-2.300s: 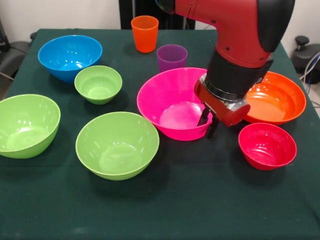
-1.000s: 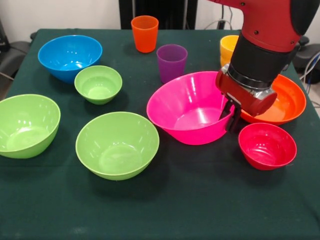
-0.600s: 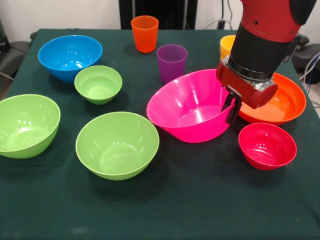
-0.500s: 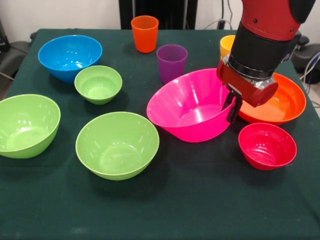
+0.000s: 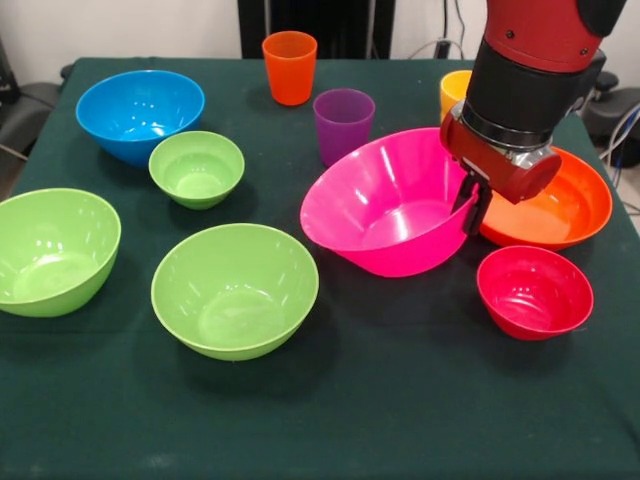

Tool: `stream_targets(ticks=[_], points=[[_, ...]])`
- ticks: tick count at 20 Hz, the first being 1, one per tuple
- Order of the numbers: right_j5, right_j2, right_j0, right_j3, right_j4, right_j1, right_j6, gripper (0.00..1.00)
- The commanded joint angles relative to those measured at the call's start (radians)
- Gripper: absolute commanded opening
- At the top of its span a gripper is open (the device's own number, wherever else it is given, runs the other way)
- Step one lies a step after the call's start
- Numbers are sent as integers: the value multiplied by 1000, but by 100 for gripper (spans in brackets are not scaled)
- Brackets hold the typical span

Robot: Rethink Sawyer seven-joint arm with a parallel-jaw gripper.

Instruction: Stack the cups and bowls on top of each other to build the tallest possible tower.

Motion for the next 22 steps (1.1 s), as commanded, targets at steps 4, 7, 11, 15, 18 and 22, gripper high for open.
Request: stream_targets(ticks=[4, 7, 11, 15, 18, 22], points=[[-5, 87, 22, 82, 5, -8, 141, 0], [-14, 106, 13, 89, 10, -20, 125, 0], [-21, 110, 19, 85, 28, -24, 145, 0], [-16, 104, 21, 78, 38, -26, 153, 0], [-22, 114, 10, 87, 42, -32, 138, 0], [-43, 126, -6, 100, 37, -38, 109, 0]])
